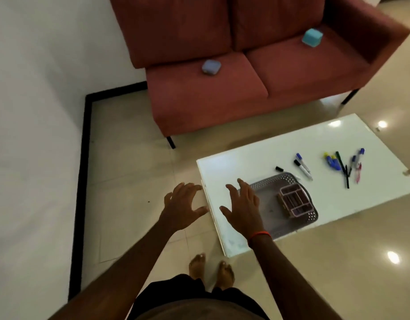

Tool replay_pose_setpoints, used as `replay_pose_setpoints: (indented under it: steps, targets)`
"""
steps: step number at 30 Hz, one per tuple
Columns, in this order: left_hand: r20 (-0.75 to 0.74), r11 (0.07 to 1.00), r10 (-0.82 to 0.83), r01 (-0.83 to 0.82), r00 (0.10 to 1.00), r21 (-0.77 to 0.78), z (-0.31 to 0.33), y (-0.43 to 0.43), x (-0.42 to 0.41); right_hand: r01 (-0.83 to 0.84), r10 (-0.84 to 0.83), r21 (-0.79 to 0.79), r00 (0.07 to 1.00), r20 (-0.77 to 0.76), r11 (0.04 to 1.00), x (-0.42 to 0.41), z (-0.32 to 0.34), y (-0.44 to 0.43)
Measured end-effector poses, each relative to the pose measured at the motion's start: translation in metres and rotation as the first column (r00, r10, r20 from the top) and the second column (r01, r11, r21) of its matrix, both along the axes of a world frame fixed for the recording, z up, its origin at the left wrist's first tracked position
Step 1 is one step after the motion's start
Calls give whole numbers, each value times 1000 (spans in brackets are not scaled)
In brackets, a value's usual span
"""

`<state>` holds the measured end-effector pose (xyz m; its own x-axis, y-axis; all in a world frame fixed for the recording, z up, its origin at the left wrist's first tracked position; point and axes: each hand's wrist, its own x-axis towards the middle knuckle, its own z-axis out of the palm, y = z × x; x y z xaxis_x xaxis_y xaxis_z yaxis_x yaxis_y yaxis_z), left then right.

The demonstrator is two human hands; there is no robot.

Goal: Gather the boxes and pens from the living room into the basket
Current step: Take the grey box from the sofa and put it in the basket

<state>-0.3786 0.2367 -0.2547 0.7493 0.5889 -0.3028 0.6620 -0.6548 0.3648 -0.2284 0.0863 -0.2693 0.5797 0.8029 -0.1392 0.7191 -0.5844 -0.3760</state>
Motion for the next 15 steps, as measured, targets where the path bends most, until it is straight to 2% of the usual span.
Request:
replay_pose_setpoints:
  steps: [7, 15]
  targets:
    - [57, 993, 117, -118, 992, 21, 12, 10, -35, -157, 155, 35, 986, 64, 987, -18, 17, 27]
    - [93, 980, 189, -194, 978, 54, 25, 43, -72, -223, 219, 66, 974, 64, 973, -49, 33, 65]
